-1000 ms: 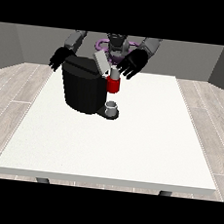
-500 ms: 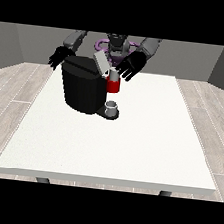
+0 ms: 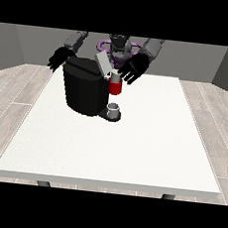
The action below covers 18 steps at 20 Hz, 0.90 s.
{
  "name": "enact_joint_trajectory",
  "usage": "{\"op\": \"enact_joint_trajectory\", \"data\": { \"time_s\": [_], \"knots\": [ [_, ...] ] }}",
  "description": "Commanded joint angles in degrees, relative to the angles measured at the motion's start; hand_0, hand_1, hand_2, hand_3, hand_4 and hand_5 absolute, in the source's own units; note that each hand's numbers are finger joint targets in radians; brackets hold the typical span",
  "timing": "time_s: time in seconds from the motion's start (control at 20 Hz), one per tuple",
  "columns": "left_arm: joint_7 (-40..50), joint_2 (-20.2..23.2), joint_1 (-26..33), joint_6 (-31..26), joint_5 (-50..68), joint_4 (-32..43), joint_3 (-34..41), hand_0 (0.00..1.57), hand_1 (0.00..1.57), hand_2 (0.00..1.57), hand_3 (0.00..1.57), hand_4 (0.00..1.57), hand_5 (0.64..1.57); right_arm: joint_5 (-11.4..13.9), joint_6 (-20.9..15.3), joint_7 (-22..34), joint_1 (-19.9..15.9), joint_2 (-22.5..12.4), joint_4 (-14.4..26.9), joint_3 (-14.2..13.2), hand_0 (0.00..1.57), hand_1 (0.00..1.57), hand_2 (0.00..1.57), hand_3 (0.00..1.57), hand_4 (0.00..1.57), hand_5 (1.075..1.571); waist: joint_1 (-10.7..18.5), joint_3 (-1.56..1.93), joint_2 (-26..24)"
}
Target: Insert the coffee pod into the coffee machine and close the lid
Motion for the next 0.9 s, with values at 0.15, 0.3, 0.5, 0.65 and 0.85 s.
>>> {"op": "enact_joint_trajectory", "data": {
  "time_s": [0.15, 0.3, 0.5, 0.65, 0.85],
  "knots": [
    [-0.3, 0.66, -0.33, -1.5, 0.63, 0.79, 1.15, 1.2, 1.2, 1.24, 1.14, 0.47, 1.571, -0.04, 0.89, -0.81, 1.79, -0.52, -0.42, 0.13, 0.0, 0.0, 0.0, 0.0, 0.42, 1.571, -0.77, -0.06, 0.4],
    [0.81, -1.7, 0.09, -1.93, -0.63, 0.22, -0.78, 1.16, 1.16, 1.19, 1.06, 0.46, 1.571, 1.1, -2.3, -1.78, 1.23, 2.57, 1.58, 0.86, 0.0, 0.0, 0.0, 0.0, 0.4, 1.571, 1.43, -0.05, -0.33],
    [-1.73, 1.79, 0.35, -1.52, -1.79, 0.18, -0.59, 1.12, 1.12, 1.16, 0.99, 0.44, 1.571, -0.16, 0.35, -2.56, 0.79, -0.55, 0.71, -0.84, 0.0, 0.0, 0.0, 0.0, 0.41, 1.571, 0.86, -0.05, 1.45],
    [-0.73, 0.14, 0.37, -0.54, -2.07, 0.39, -0.66, 1.06, 1.06, 1.11, 0.94, 0.39, 1.571, -0.29, 0.19, -0.47, 1.12, -0.48, -0.24, -0.57, 0.0, 0.0, 0.0, 0.0, 0.43, 1.571, -0.18, -0.06, 0.16],
    [-0.03, -0.72, -0.1, -1.52, -2.2, -0.48, -1.01, 1.05, 1.05, 1.12, 0.96, 0.36, 1.571, -0.3, -0.95, -2.04, 0.92, 0.78, 1.61, -0.89, 0.0, 0.0, 0.0, 0.0, 0.46, 1.571, 1.62, -0.05, -1.12]
  ]
}}
